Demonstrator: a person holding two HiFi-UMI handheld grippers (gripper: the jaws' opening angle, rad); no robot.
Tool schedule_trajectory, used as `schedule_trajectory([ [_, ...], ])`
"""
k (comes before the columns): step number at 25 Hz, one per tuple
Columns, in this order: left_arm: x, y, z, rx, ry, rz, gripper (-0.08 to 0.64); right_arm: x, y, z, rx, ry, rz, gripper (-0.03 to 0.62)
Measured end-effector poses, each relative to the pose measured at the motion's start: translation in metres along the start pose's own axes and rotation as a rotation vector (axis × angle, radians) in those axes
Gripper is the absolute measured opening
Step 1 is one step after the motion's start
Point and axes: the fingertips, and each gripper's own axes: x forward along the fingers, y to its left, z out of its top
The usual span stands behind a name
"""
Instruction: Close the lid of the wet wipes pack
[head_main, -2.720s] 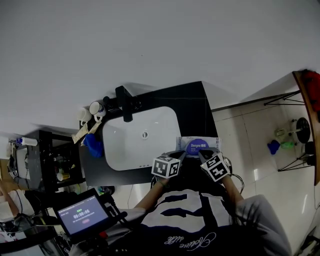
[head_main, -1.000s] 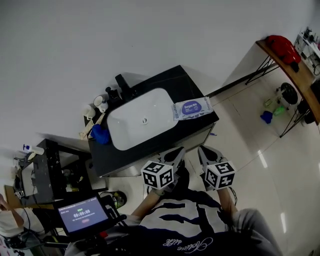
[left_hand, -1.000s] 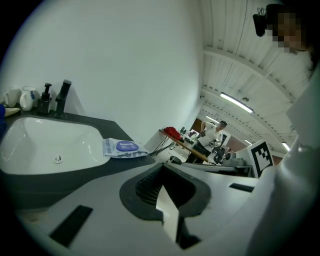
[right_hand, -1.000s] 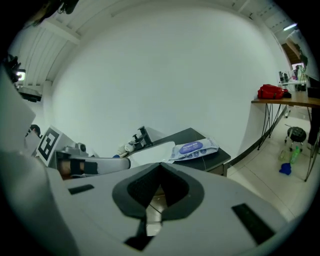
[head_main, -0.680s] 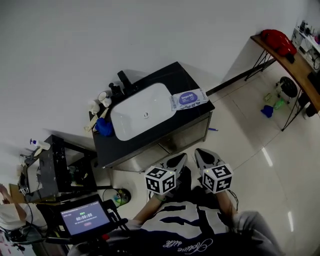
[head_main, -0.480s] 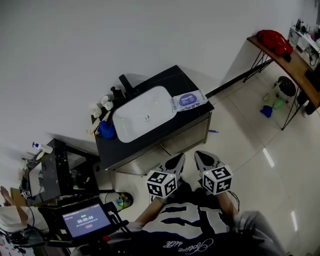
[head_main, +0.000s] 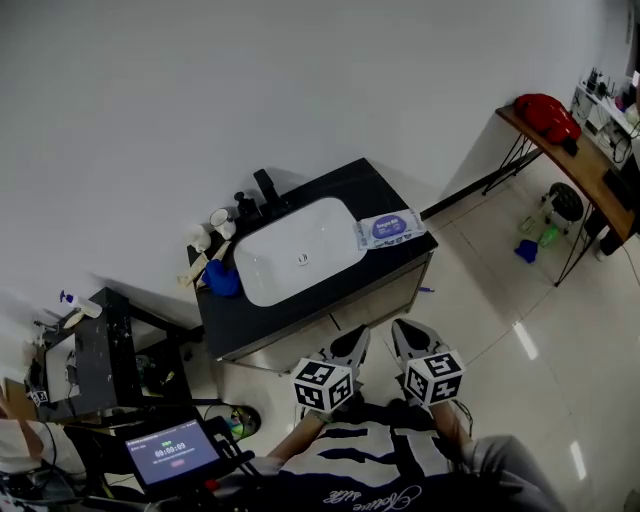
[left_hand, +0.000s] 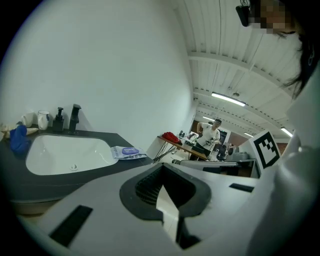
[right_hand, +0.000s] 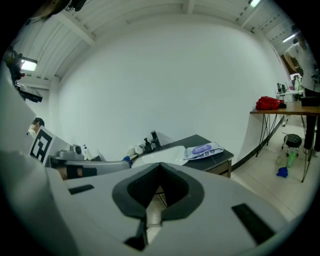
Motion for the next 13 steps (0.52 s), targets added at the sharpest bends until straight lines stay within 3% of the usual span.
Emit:
schedule_trajectory([
  [13,-0.036,0.042,0.001,-0.040,0.026,-0.009,0.000,0.028,0.032,0.001,0.012,0.009,-0.052,-0.003],
])
